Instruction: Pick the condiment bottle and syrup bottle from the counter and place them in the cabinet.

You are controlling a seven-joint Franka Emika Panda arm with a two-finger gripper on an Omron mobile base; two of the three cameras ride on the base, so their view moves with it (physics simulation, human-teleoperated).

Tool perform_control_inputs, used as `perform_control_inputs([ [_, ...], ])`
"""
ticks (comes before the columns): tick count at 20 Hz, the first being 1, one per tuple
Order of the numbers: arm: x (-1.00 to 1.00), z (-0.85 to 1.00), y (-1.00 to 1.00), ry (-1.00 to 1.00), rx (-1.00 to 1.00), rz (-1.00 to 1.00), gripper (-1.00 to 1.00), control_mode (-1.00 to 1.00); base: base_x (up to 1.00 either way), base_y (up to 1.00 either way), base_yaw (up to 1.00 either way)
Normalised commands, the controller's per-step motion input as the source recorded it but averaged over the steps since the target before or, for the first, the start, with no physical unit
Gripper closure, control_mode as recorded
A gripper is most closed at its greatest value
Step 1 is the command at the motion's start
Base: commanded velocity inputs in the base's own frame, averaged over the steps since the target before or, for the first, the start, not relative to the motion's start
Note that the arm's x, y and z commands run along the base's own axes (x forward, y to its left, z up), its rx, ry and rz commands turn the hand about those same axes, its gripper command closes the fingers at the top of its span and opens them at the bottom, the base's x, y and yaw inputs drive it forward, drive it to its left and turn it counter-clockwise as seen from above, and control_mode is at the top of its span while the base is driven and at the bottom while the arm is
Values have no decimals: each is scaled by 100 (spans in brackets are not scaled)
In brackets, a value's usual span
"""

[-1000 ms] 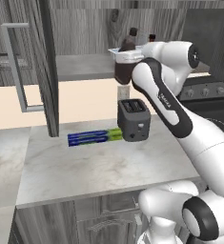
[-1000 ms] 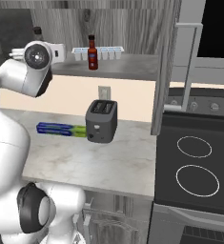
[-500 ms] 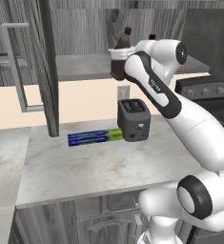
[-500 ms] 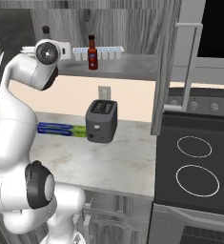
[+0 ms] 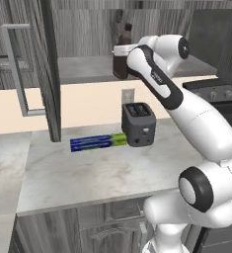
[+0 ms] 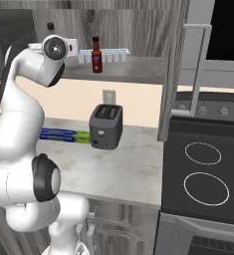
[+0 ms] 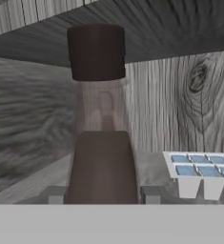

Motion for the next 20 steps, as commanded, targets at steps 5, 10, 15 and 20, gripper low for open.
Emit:
perform_control_inputs([
  [5,12,-21,0,0,-3,0,100,-100,0,0,0],
  [10,3,-23,0,0,-6,0,100,-100,0,0,0],
  [15,14,-20,0,0,-7,0,100,-100,0,0,0],
  [20,27,-15,0,0,-1,0,100,-100,0,0,0],
])
